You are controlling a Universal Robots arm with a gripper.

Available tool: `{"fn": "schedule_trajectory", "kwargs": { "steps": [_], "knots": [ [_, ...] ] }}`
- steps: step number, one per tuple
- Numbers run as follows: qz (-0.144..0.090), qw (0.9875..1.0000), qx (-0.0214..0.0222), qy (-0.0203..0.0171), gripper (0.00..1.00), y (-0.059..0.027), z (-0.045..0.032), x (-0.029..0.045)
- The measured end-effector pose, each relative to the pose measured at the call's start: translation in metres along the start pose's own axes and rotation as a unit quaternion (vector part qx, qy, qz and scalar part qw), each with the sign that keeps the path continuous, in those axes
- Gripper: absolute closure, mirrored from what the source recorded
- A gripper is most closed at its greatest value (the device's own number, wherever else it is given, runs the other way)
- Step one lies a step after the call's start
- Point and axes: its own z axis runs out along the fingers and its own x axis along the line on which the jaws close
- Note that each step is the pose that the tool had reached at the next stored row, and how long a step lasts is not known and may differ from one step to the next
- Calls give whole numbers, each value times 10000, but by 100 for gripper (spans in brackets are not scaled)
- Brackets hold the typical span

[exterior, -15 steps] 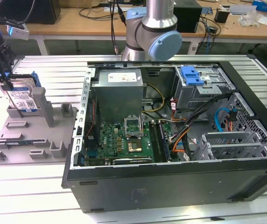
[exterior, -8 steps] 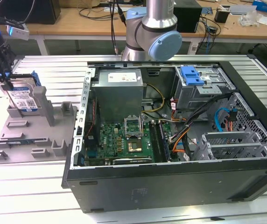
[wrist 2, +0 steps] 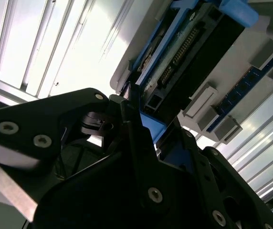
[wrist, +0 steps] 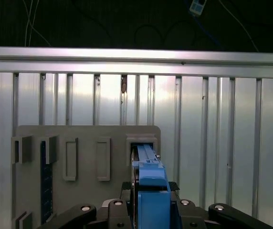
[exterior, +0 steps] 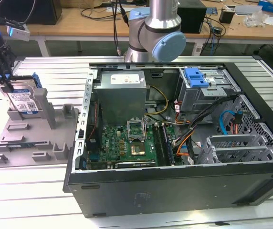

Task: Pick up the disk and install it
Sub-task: 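Pick up the disk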

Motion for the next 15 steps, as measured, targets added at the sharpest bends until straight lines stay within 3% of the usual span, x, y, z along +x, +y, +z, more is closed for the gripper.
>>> {"fn": "schedule_trajectory", "kwargs": {
  "steps": [7, 15],
  "knots": [
    [0, 10000, 1, 0, 63, 0, -43, 0],
    [0, 10000, 0, 10, 63, 1, -157, 1]
  ]
}}
